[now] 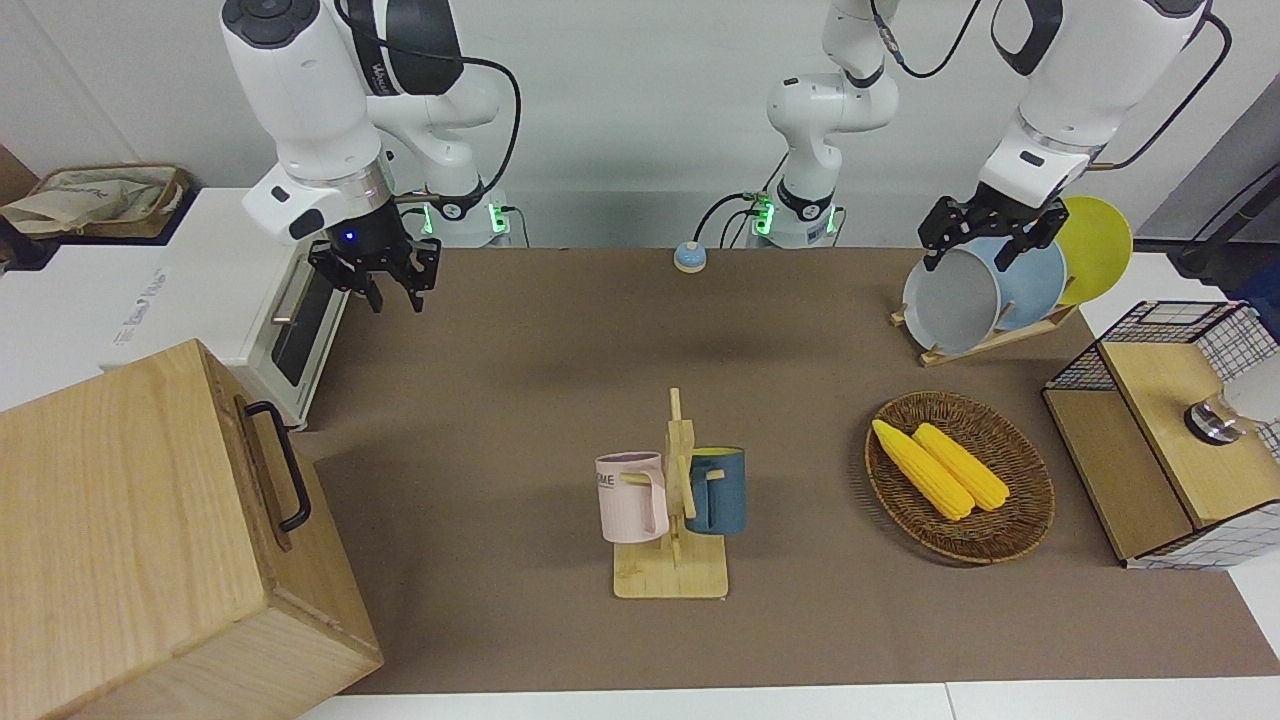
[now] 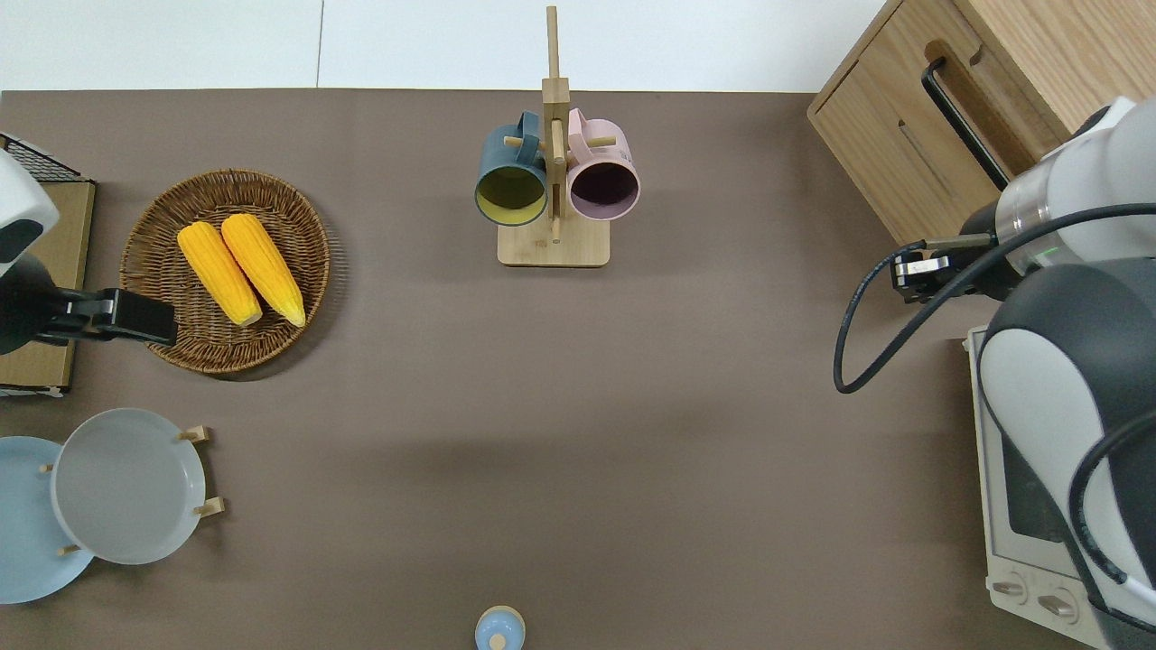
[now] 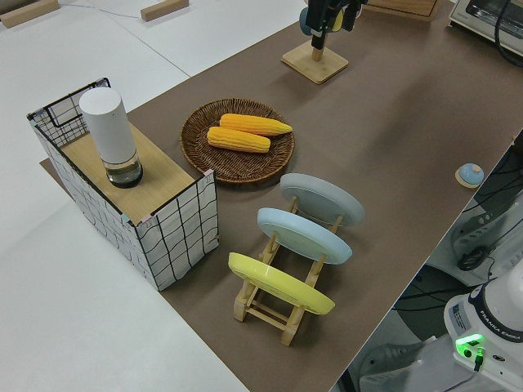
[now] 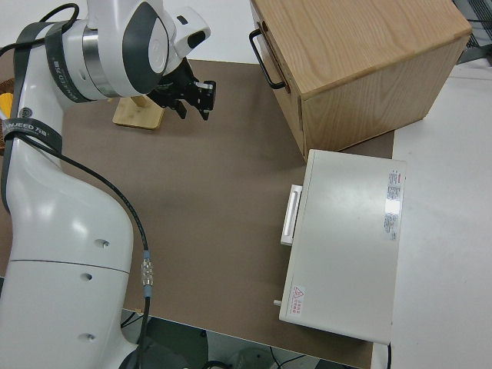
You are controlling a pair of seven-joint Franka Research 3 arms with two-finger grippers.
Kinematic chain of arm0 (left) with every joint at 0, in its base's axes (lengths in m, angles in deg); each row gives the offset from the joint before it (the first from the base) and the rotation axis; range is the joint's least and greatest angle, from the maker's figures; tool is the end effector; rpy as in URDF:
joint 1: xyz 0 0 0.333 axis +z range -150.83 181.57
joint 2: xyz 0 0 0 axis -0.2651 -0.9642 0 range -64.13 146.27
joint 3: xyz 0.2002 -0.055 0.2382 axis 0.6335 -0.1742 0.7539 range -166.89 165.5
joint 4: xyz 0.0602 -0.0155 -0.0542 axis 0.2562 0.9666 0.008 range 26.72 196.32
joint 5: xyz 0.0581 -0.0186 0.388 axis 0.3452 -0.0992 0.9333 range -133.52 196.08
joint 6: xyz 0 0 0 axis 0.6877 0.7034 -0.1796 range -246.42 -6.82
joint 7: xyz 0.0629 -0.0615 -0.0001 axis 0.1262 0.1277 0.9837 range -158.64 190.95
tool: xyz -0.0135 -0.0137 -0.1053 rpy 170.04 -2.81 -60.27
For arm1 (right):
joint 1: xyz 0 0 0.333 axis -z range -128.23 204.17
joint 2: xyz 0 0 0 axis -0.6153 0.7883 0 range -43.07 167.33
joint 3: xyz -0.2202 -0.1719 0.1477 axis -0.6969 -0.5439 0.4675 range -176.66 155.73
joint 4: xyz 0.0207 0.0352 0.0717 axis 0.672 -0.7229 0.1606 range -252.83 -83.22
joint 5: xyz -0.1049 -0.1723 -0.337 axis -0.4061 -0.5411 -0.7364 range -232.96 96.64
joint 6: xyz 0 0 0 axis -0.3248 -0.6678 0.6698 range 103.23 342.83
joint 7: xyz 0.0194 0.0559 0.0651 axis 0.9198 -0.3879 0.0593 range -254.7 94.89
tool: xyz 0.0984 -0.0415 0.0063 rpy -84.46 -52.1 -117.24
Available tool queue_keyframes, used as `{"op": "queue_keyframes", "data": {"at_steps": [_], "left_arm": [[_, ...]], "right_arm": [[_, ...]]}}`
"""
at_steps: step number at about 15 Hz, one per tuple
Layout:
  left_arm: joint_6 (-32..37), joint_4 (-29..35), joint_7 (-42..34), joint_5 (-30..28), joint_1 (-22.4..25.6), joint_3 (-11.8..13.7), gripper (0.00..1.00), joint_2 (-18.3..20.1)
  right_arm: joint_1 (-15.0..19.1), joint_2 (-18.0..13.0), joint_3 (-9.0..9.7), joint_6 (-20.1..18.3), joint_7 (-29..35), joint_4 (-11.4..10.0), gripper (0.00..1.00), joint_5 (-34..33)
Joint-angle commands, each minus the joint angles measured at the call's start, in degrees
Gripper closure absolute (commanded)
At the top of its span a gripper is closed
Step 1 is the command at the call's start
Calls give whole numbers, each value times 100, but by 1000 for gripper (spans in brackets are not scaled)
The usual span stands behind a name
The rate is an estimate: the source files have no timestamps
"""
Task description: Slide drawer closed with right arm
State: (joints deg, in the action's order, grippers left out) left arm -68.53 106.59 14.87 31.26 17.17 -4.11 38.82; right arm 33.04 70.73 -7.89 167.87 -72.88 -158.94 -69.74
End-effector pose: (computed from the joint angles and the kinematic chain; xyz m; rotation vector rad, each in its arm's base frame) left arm 0.5612 -0.0151 0.6260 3.1376 -0.0794 -0.0523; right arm 0.5954 0.0735 0.6000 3.1182 0.0127 -0.0276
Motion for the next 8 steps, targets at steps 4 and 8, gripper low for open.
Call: {"op": "queue_keyframes", "data": {"at_steps": [4, 8], "left_arm": [[113, -149, -55, 98, 22, -37, 7, -65], [113, -140, -55, 98, 22, -37, 7, -65]], "right_arm": [[28, -52, 6, -45, -158, 32, 17, -27], [-7, -69, 15, -62, -123, 32, 17, -18]]}}
